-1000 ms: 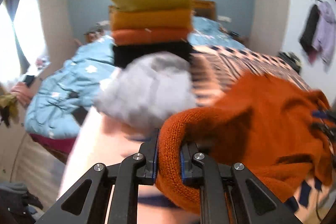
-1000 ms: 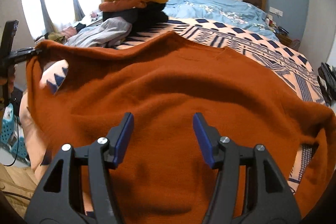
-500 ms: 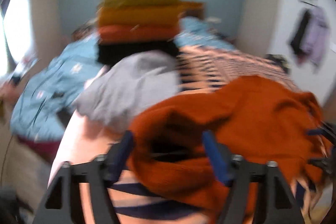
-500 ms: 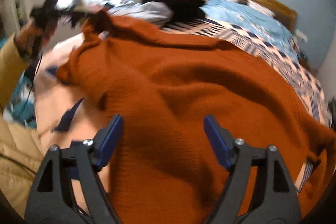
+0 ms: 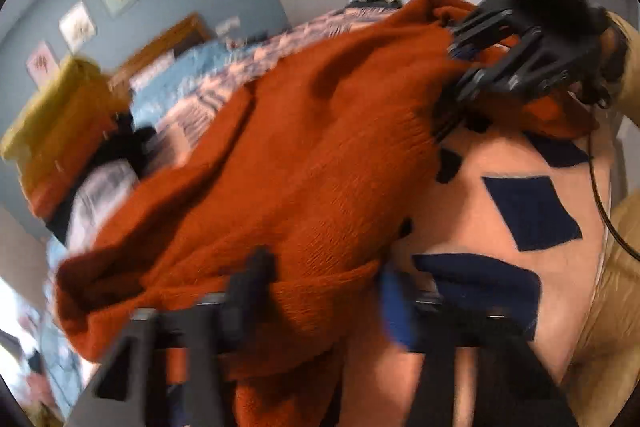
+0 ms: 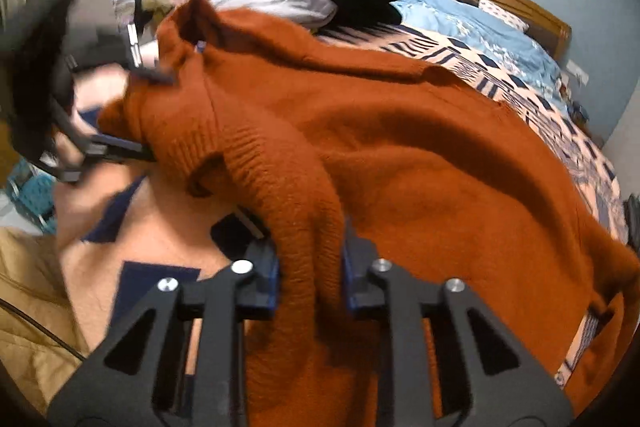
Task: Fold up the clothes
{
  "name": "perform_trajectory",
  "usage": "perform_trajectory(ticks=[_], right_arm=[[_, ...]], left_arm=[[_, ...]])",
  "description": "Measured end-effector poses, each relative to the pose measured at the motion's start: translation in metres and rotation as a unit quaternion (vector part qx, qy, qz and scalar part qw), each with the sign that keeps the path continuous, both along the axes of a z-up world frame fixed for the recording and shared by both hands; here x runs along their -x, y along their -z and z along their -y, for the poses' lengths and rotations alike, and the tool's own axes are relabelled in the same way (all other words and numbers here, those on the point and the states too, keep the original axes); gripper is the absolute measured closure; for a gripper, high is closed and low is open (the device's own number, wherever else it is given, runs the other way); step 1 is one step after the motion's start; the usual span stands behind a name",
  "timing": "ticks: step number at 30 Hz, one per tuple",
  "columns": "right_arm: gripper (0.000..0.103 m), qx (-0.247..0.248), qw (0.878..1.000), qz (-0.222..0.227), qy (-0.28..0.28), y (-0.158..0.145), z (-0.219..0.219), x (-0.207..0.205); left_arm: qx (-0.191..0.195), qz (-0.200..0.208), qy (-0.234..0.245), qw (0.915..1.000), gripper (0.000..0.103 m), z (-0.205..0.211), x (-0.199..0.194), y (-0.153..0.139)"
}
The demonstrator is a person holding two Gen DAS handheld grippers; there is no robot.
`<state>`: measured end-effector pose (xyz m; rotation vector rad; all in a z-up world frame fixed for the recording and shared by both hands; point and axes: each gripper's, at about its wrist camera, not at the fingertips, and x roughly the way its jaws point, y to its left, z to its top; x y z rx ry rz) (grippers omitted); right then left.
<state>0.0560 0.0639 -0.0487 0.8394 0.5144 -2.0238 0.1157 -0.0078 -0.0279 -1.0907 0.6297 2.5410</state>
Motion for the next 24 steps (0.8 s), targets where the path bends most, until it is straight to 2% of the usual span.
perform_trajectory(ticks=[2,4,5,7,9,12,14,16,19,20,22,24], right_arm=[[0.083,0.023,1.000,0.012,0.006,-0.008,-0.008,0.004],[0.084,0.043,0.999,0.021,0.008,-0.016,-0.016,0.004],[0.084,0.050,0.998,0.026,0.006,-0.019,-0.017,0.005],[0.085,0.075,0.997,0.035,0.000,-0.029,-0.023,0.004],[0.085,0.080,0.996,0.025,-0.009,-0.038,-0.026,-0.003],[0.085,0.072,0.997,0.007,-0.014,-0.047,-0.031,-0.012],[0.085,0.065,0.998,0.002,-0.021,-0.050,-0.037,-0.019],[0.085,0.046,0.998,-0.002,-0.033,-0.045,-0.043,-0.028],[0.084,0.009,0.998,0.014,-0.054,-0.028,-0.047,-0.043],[0.084,0.000,0.998,0.018,-0.062,-0.022,-0.047,-0.047],[0.081,-0.035,0.996,0.022,-0.077,-0.008,-0.047,-0.059],[0.077,-0.050,0.995,0.026,-0.087,-0.003,-0.049,-0.065]], left_arm=[[-0.054,-0.002,-0.027,0.9982,0.074,0.016,0.006,-0.015],[-0.096,-0.014,-0.049,0.9941,0.075,0.036,0.004,-0.033],[-0.127,-0.019,-0.063,0.9897,0.076,0.050,0.004,-0.045],[-0.166,-0.027,-0.078,0.9827,0.076,0.065,0.005,-0.061],[-0.202,-0.029,-0.079,0.9757,0.076,0.076,0.003,-0.070],[-0.285,-0.023,-0.094,0.9537,0.078,0.101,0.000,-0.080],[-0.317,-0.025,-0.118,0.9408,0.083,0.123,0.001,-0.079],[-0.323,-0.022,-0.151,0.9338,0.083,0.138,0.002,-0.071],[-0.334,0.004,-0.179,0.9254,0.083,0.151,0.008,-0.051],[-0.328,0.014,-0.180,0.9270,0.083,0.151,0.010,-0.044],[-0.304,0.022,-0.176,0.9360,0.078,0.142,0.012,-0.034],[-0.289,0.024,-0.154,0.9445,0.062,0.129,0.009,-0.033]])
